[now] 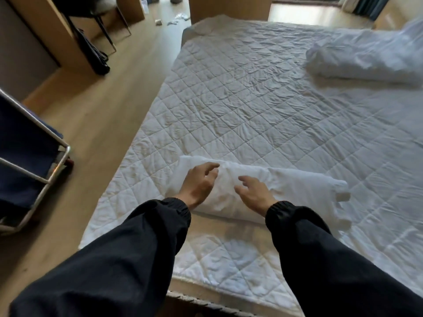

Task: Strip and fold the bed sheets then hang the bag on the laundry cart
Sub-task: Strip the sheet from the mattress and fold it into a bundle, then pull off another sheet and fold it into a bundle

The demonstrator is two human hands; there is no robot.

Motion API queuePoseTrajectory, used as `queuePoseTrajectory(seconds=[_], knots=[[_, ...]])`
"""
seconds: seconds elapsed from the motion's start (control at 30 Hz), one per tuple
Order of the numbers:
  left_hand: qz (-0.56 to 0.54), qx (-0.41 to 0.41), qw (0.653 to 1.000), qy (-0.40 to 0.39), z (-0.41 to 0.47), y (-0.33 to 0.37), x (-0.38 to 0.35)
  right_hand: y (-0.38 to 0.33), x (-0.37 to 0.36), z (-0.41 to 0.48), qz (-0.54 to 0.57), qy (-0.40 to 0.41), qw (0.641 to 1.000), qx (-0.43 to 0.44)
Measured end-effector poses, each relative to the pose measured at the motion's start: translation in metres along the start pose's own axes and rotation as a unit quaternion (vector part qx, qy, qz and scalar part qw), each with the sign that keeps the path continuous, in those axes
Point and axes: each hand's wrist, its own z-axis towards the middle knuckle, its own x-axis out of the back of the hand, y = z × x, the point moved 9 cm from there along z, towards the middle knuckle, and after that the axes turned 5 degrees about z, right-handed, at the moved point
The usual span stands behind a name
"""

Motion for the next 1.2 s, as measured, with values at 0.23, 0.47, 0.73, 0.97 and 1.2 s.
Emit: queuePoseTrajectory(seconds=[0.23, 0.47, 0.73, 0.97, 1.2], knots=[[-0.216, 0.062, 0.972, 0.072, -0.103, 0.055, 0.098, -0.084, 0.038, -0.115, 0.236, 0.065, 0.968, 0.045], [-0.322, 0.061, 0.932, 0.156, -0.228, 0.087, 0.158, -0.112, 0.052, -0.229, 0.401, 0.025, 0.912, 0.084], [-0.37, 0.045, 0.882, 0.287, -0.353, 0.094, 0.192, -0.15, 0.024, -0.32, 0.442, -0.049, 0.879, 0.171], [-0.369, 0.071, 0.844, 0.382, -0.438, 0.025, 0.234, -0.197, -0.057, -0.346, 0.421, -0.122, 0.881, 0.178], [-0.375, 0.099, 0.8, 0.457, -0.517, -0.072, 0.309, -0.278, -0.172, -0.348, 0.382, -0.167, 0.891, 0.179]])
